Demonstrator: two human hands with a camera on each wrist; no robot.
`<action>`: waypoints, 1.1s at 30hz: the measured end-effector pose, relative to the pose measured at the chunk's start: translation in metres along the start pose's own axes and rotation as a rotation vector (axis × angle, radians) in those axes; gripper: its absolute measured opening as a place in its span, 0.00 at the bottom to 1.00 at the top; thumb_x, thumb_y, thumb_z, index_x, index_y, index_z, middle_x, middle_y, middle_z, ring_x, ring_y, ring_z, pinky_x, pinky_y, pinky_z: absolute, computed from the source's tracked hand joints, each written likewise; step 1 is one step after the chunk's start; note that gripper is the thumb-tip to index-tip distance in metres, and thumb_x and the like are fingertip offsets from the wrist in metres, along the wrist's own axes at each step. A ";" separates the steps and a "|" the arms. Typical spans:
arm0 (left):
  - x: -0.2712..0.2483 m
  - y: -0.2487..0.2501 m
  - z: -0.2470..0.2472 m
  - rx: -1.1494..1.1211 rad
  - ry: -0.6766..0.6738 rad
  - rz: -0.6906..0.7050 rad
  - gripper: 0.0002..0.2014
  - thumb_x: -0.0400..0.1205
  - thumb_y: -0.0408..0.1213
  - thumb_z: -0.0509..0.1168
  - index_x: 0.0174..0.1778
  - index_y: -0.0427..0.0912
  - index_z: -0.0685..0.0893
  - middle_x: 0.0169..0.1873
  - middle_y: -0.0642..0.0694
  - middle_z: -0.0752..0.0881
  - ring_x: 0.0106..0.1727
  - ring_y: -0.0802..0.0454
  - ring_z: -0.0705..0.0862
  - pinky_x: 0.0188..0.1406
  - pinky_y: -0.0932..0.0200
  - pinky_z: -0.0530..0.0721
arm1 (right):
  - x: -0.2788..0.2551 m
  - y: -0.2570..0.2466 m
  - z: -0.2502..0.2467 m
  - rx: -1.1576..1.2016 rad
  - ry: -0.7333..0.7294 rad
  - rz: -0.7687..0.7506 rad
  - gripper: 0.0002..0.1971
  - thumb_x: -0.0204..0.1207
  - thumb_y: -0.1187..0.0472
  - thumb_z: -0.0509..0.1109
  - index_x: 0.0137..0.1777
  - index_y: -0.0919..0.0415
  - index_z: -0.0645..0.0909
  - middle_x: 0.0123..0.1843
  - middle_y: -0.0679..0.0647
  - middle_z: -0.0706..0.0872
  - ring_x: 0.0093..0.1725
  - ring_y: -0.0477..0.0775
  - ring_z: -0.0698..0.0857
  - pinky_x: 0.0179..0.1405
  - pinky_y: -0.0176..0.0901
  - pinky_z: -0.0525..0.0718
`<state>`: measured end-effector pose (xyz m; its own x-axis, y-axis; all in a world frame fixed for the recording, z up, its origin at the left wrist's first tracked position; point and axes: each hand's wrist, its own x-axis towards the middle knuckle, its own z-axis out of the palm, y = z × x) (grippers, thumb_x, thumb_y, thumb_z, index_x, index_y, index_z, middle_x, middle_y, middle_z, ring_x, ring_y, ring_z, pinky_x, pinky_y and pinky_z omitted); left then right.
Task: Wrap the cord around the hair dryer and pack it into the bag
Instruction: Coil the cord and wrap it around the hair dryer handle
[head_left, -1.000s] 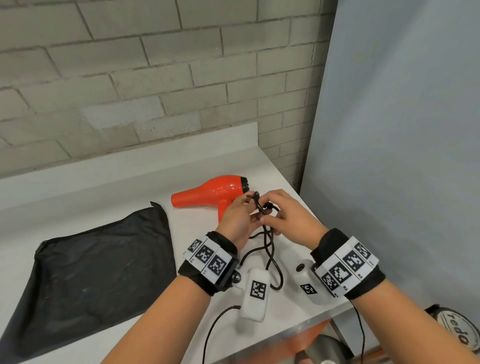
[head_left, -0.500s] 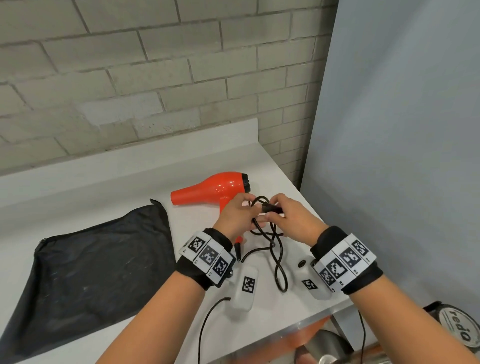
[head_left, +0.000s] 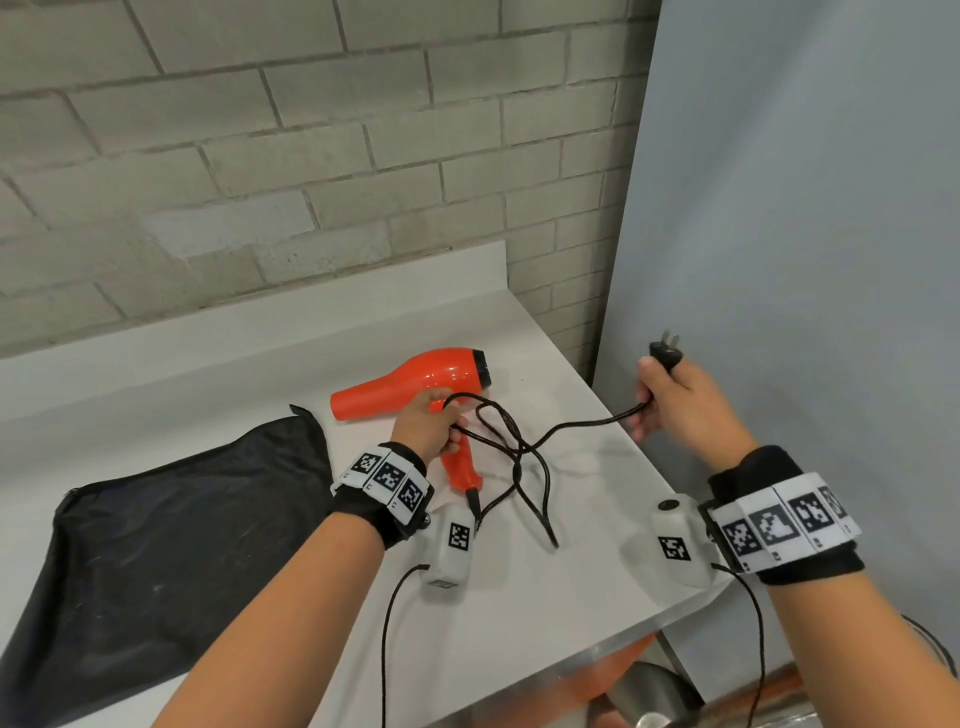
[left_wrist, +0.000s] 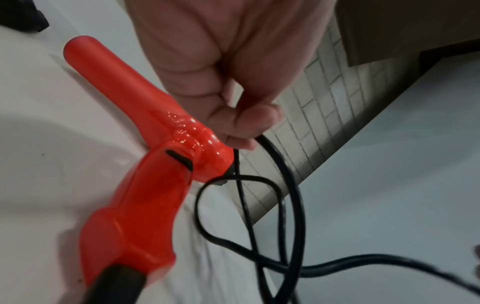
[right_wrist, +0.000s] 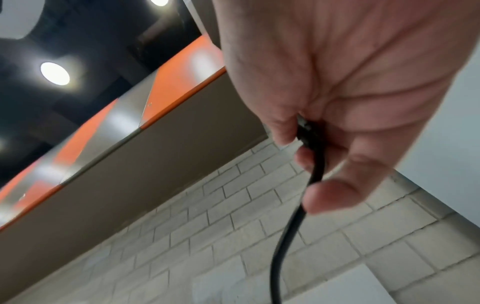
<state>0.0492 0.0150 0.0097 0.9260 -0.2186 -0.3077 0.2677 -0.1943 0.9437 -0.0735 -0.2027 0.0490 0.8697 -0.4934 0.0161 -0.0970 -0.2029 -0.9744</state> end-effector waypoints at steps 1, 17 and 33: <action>0.002 -0.001 0.000 0.000 0.007 -0.006 0.15 0.82 0.28 0.58 0.66 0.38 0.71 0.29 0.44 0.78 0.12 0.64 0.73 0.13 0.70 0.75 | -0.001 -0.002 -0.003 0.069 0.039 -0.037 0.15 0.84 0.60 0.54 0.33 0.59 0.68 0.30 0.55 0.73 0.17 0.47 0.79 0.18 0.41 0.81; 0.012 -0.005 0.000 0.384 0.118 0.032 0.17 0.81 0.44 0.61 0.64 0.41 0.75 0.51 0.40 0.84 0.42 0.52 0.87 0.45 0.56 0.88 | -0.010 -0.026 -0.044 0.284 0.228 -0.232 0.13 0.83 0.69 0.52 0.39 0.52 0.66 0.36 0.52 0.72 0.20 0.41 0.80 0.22 0.34 0.84; -0.055 0.017 0.053 0.076 -0.206 0.400 0.12 0.85 0.35 0.51 0.37 0.43 0.75 0.35 0.46 0.81 0.32 0.51 0.81 0.32 0.58 0.80 | -0.026 -0.036 0.040 0.105 -0.124 -0.214 0.10 0.74 0.68 0.69 0.46 0.53 0.72 0.45 0.53 0.81 0.35 0.45 0.82 0.32 0.36 0.82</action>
<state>-0.0110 -0.0265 0.0359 0.8786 -0.4745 0.0539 -0.1273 -0.1240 0.9841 -0.0732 -0.1482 0.0751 0.9181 -0.3403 0.2030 0.1405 -0.1996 -0.9698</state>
